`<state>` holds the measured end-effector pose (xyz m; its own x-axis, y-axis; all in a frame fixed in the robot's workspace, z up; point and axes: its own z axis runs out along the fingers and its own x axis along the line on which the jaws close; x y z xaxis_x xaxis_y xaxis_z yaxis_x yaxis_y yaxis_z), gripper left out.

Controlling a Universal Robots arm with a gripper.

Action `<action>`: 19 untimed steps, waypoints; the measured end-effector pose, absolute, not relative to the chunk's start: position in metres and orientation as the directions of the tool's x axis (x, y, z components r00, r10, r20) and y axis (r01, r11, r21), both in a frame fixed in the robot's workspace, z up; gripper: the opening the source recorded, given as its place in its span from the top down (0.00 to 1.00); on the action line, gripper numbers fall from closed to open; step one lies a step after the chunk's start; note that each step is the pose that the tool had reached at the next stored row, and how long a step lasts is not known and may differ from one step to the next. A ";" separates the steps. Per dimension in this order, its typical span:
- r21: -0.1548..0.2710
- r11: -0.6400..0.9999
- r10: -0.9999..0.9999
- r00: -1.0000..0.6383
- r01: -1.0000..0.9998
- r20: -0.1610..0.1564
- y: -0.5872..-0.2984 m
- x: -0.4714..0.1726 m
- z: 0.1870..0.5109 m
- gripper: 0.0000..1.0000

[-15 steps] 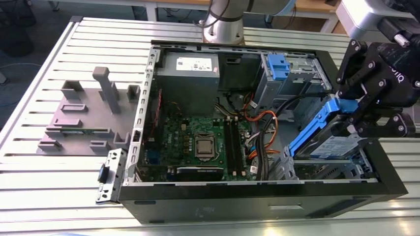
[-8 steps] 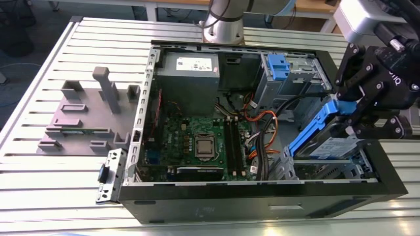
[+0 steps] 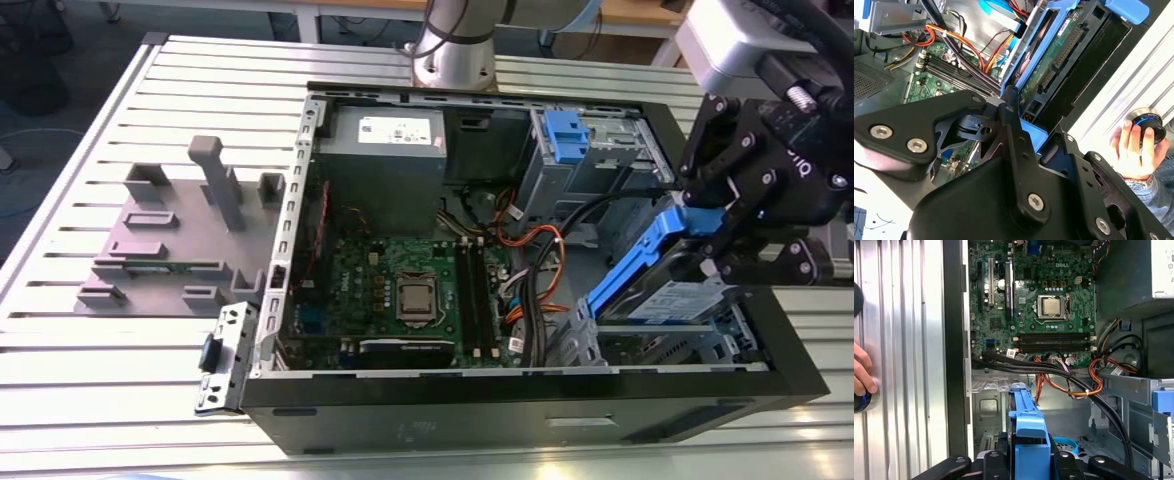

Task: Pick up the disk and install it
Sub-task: 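Insert the disk into the insertion slot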

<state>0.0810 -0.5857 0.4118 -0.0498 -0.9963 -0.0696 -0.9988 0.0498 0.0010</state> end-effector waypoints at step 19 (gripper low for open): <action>0.001 0.050 -0.996 -0.050 -0.999 -0.070 -0.586 0.081 0.406 0.63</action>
